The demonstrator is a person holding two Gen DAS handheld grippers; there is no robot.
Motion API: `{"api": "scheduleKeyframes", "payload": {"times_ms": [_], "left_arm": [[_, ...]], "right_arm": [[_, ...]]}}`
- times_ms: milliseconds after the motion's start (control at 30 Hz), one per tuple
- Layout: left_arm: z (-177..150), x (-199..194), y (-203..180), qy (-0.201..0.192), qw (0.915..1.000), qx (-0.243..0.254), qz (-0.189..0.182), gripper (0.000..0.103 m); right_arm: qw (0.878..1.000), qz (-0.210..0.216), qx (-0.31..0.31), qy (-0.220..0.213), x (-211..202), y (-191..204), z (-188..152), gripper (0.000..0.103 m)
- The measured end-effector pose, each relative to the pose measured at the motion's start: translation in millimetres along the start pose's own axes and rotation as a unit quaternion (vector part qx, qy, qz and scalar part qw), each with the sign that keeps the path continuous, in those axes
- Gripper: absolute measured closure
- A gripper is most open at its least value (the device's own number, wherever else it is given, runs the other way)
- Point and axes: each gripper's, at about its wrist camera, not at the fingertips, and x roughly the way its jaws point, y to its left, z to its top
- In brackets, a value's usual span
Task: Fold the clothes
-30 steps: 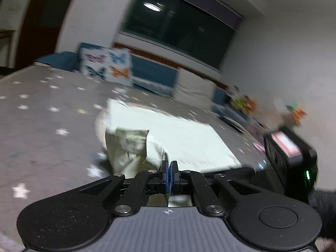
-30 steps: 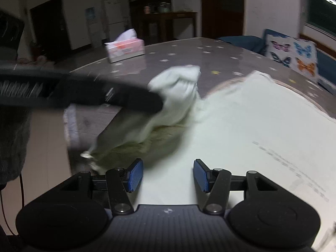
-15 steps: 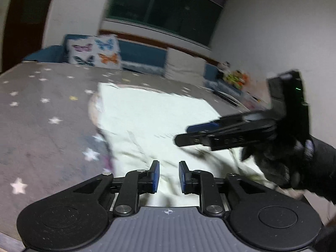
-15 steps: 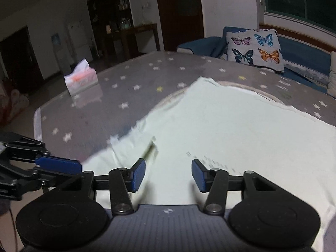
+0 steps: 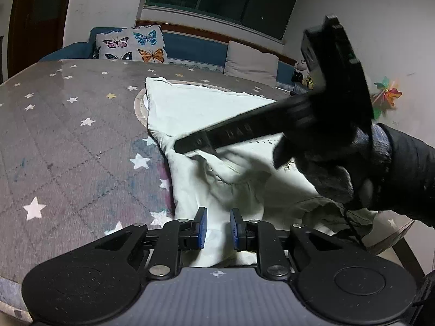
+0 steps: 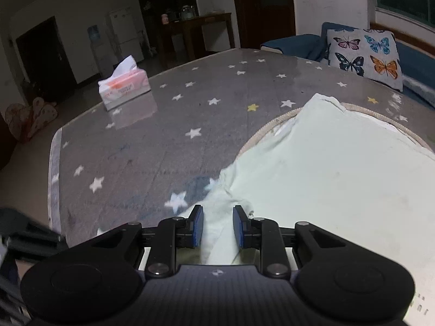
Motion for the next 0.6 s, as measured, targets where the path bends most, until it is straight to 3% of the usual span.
{"api": "scheduleKeyframes", "payload": {"times_ms": [167,367,600], "left_arm": [[-1,1,2,-0.001,1.0,-0.004,-0.006,0.082],[-1,1,5,-0.002,0.9999,-0.009,-0.012,0.082],[1,-1,2,0.001,0.9999,-0.003,-0.011,0.078]], "right_arm": [[1.0,0.01,0.02,-0.009,8,-6,14,0.078],[0.999,0.036,0.02,0.01,34,-3,23,0.079],[0.998,0.051,0.035,-0.009,17,-7,31,0.078]]}}
